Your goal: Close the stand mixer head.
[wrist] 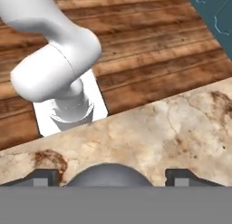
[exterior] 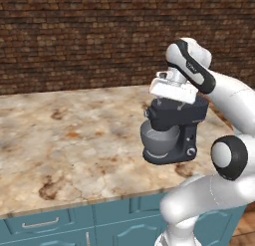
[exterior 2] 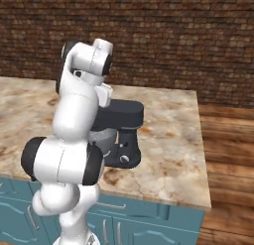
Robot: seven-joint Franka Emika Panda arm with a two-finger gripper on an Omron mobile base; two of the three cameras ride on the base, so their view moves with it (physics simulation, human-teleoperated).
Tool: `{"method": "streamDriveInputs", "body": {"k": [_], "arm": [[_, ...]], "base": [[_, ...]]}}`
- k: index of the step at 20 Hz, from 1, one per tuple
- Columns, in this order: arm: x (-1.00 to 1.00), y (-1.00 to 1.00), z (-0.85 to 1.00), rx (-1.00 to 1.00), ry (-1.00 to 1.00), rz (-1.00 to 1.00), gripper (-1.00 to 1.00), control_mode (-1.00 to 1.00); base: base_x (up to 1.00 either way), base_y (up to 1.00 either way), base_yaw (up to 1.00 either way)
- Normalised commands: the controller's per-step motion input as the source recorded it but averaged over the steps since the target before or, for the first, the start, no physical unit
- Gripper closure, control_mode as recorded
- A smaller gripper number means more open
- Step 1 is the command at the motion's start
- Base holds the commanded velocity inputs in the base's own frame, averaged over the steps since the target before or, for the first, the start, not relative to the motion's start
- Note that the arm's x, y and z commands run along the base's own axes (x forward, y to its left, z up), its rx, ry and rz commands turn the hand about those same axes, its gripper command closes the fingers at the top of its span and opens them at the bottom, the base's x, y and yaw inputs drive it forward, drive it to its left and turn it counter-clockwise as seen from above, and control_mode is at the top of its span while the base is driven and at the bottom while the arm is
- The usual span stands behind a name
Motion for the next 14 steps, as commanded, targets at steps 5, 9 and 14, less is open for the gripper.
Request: {"method": "streamDriveInputs", "body": {"k": [5, 9, 14], "arm": [[-0.48, 0.14, 0.00, 0.00, -0.16, -0.03, -1.00, -1.00], [0.00, 0.00, 0.00, 0.00, 0.00, 0.00, -1.00, -1.00], [0.00, 0.00, 0.00, 0.00, 0.00, 0.00, -1.00, -1.00]], "base": [[0.00, 0.00, 0.00], [0.00, 0.00, 0.00], [0.00, 0.00, 0.00]]}}
